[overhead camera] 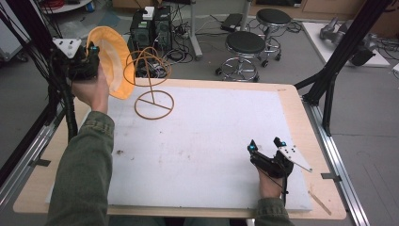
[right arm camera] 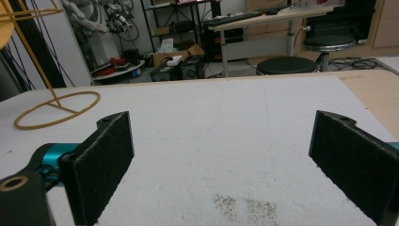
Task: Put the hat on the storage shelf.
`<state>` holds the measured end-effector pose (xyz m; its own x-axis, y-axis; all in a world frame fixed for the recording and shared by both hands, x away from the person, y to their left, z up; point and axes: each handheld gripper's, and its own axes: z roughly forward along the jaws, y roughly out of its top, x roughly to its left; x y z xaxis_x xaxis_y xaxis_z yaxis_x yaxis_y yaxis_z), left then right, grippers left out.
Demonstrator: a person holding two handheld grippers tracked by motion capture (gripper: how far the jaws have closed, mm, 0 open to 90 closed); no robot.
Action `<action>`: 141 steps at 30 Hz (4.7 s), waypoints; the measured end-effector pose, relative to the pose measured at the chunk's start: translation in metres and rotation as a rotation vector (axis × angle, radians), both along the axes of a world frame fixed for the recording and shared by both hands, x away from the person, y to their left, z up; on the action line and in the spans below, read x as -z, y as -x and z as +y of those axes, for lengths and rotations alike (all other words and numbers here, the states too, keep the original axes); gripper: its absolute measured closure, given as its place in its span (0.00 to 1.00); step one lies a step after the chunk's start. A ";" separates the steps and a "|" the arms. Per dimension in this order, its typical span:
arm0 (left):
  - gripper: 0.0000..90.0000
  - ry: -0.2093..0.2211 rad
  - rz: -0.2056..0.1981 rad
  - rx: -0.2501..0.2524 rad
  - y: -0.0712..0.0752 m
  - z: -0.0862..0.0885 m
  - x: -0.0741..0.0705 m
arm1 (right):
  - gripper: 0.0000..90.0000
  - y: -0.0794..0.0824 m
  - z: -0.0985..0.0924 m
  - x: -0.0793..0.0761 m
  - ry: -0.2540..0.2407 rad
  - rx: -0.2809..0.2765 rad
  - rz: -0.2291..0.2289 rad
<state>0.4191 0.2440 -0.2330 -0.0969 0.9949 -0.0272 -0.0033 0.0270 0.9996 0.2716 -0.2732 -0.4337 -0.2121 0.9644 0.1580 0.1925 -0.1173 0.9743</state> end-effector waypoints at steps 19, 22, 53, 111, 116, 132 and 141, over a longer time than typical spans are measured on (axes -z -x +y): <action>0.97 -0.260 -0.090 0.119 -0.025 -0.089 -0.019 | 0.06 0.003 -0.001 -0.002 -0.009 0.024 -0.033; 0.97 -0.330 -0.083 0.138 -0.030 -0.107 -0.010 | 0.06 0.002 -0.001 -0.001 -0.015 0.019 -0.022; 0.96 -0.690 0.145 0.391 -0.053 -0.178 0.049 | 0.07 0.000 -0.002 -0.001 -0.013 0.014 -0.032; 0.38 -0.327 -0.131 0.604 -0.002 -0.160 0.022 | 0.06 0.000 -0.002 -0.001 -0.013 0.019 -0.033; 0.36 -0.278 -0.175 0.602 0.012 -0.146 0.015 | 0.06 0.002 -0.001 -0.002 -0.016 0.020 -0.032; 0.31 -0.107 -0.255 0.554 0.045 -0.078 0.012 | 0.06 0.003 -0.001 -0.003 -0.013 0.022 -0.036; 0.30 -0.079 -0.263 0.520 0.058 -0.051 0.024 | 0.06 0.004 0.000 -0.003 -0.012 0.025 -0.033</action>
